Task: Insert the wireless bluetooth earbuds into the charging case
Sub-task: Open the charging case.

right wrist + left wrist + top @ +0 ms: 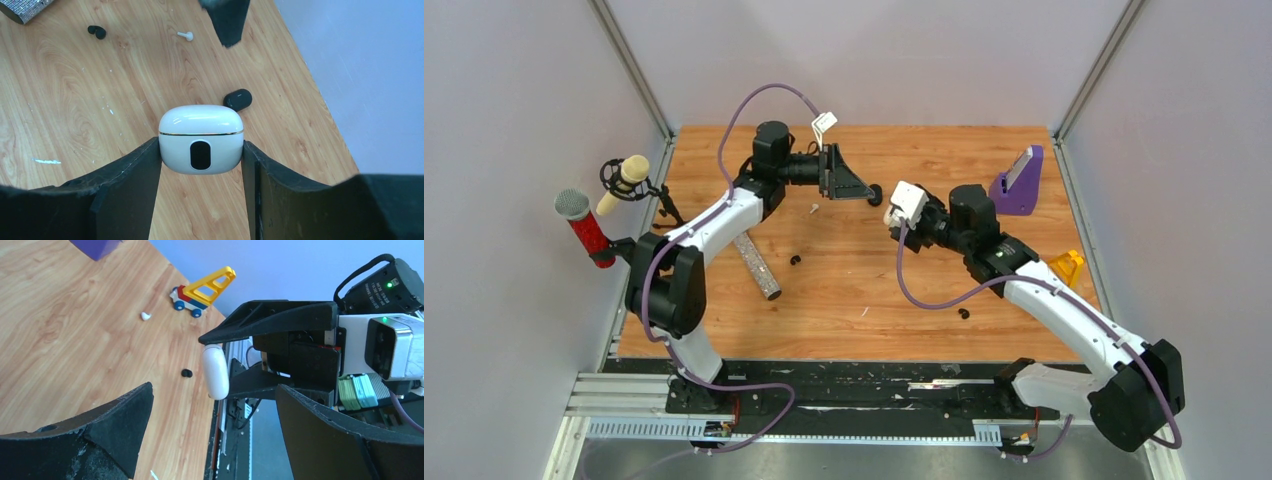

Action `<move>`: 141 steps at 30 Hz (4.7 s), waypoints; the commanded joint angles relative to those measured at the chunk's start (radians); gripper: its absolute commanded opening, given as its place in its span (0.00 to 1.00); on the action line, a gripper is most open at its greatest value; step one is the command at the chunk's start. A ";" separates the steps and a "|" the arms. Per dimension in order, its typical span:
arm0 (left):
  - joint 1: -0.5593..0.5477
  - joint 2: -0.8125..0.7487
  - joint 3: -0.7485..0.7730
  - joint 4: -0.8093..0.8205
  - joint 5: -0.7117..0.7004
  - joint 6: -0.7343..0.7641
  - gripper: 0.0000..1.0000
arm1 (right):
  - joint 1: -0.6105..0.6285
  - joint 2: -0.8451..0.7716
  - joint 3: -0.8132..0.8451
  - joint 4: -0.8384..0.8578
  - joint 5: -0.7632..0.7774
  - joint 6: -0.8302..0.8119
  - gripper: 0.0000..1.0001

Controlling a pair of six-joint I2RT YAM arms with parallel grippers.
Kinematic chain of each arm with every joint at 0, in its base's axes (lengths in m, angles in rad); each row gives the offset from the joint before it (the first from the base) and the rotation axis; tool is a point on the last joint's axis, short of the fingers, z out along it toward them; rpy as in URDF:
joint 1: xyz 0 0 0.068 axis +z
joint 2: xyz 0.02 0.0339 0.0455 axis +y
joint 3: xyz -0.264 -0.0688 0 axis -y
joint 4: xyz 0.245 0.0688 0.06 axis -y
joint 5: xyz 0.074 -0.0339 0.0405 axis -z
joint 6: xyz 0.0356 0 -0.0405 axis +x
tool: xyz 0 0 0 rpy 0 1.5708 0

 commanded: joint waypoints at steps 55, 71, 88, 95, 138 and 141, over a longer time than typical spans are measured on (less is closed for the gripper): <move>-0.057 0.065 0.071 -0.193 -0.070 0.166 1.00 | 0.036 -0.077 0.002 0.035 -0.049 0.019 0.00; -0.036 0.036 0.091 -0.191 -0.053 0.156 1.00 | 0.038 -0.066 -0.034 0.099 -0.003 0.013 0.00; -0.030 0.038 0.033 -0.047 0.038 0.060 0.99 | 0.037 -0.063 -0.059 0.153 0.007 0.019 0.00; -0.072 0.078 0.039 -0.015 0.073 0.037 0.91 | 0.037 -0.065 -0.056 0.148 0.003 0.025 0.00; -0.108 0.090 0.098 -0.124 0.088 0.109 0.10 | 0.038 -0.058 -0.046 0.122 -0.015 0.027 0.75; -0.107 0.072 0.123 -0.182 0.074 0.169 0.10 | 0.038 -0.048 -0.044 0.122 -0.009 0.029 0.93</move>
